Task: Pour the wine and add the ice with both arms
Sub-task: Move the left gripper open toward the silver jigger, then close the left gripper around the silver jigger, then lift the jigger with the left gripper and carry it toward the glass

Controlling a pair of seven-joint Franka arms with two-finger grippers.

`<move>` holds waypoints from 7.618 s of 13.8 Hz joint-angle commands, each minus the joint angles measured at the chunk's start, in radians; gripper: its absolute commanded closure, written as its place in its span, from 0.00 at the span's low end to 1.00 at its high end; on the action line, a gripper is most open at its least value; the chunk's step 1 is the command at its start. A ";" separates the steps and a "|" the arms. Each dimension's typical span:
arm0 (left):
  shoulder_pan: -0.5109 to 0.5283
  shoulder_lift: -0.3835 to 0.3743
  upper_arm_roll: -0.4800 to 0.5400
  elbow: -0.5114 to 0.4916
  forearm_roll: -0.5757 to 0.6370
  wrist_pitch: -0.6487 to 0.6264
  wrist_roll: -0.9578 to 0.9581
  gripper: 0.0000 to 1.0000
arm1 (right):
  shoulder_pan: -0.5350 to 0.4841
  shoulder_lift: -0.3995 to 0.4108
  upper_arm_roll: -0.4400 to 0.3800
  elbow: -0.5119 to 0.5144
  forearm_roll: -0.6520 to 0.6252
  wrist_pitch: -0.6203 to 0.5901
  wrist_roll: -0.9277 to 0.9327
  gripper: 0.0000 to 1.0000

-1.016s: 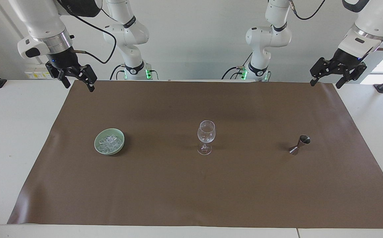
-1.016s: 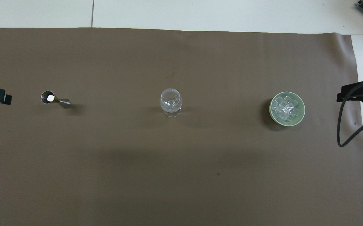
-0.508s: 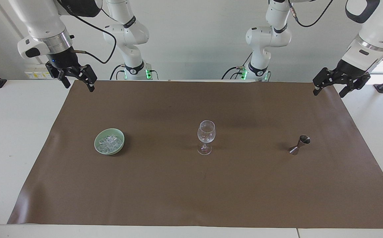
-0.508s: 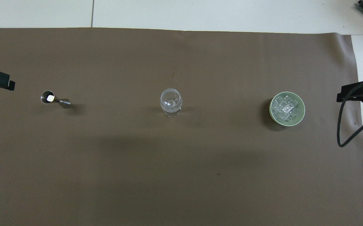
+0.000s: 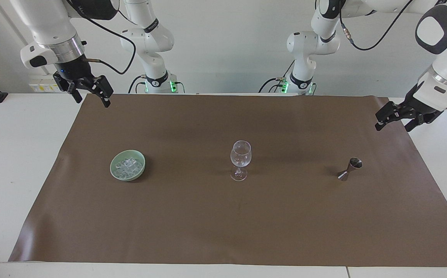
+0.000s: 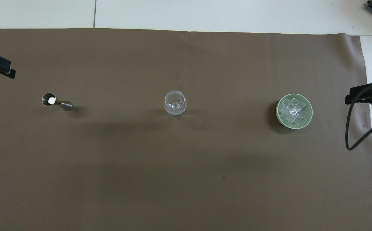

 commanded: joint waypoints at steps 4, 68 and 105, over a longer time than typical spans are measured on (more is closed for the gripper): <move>0.056 0.118 0.030 0.095 -0.127 -0.004 -0.084 0.00 | -0.009 -0.007 0.005 -0.009 0.026 0.000 -0.010 0.00; 0.349 0.298 0.033 -0.685 -1.247 0.054 -0.751 0.00 | -0.009 -0.007 0.005 -0.011 0.026 0.000 -0.010 0.00; 0.240 0.152 0.037 -0.705 -1.373 -0.010 -0.887 1.00 | -0.009 -0.007 0.005 -0.009 0.026 0.000 -0.010 0.00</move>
